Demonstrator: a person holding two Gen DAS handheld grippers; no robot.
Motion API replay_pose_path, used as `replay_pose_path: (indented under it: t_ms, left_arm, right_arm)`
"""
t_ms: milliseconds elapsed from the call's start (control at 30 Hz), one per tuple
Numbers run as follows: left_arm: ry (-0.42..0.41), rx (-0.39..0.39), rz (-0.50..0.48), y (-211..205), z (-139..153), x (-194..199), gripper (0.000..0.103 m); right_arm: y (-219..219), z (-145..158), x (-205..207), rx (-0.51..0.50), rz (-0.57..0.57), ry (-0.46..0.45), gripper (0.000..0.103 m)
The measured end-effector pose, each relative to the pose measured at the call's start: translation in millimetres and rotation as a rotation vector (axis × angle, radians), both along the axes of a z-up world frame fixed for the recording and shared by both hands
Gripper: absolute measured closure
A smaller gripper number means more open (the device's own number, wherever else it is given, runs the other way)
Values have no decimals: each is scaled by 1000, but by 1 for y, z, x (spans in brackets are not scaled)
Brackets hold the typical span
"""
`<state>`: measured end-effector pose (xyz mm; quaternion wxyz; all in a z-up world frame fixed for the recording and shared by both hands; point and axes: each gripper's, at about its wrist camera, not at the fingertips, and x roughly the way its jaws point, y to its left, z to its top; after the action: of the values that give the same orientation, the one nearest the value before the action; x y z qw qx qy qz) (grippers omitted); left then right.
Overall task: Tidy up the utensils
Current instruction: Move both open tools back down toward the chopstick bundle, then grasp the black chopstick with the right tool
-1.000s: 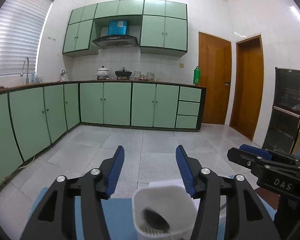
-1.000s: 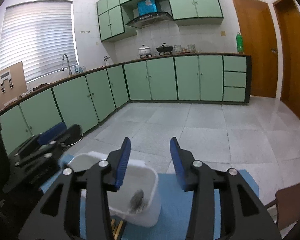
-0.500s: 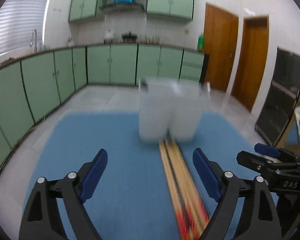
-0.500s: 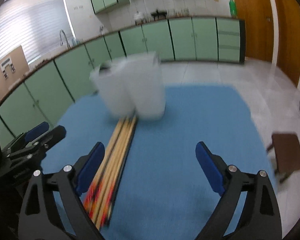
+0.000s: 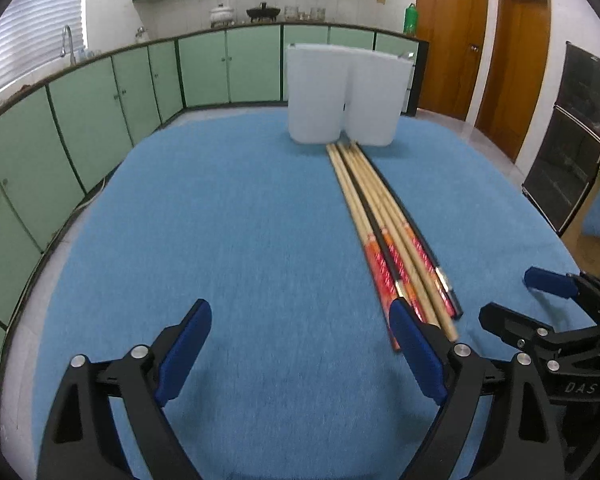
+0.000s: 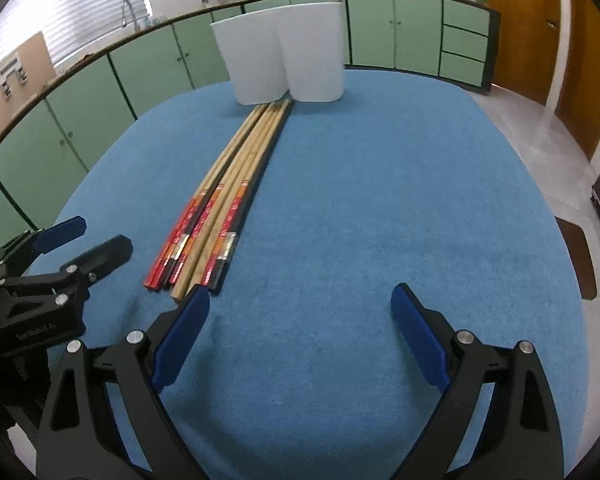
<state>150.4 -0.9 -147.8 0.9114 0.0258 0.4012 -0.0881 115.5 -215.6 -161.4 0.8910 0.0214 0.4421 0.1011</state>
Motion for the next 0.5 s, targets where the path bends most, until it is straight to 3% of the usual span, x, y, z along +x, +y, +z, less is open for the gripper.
replay_pose_path:
  t_ms: [500]
  left_arm:
    - [40, -25, 26, 8, -10, -7, 14]
  right_arm:
    - [14, -3, 10, -128, -17, 25, 15]
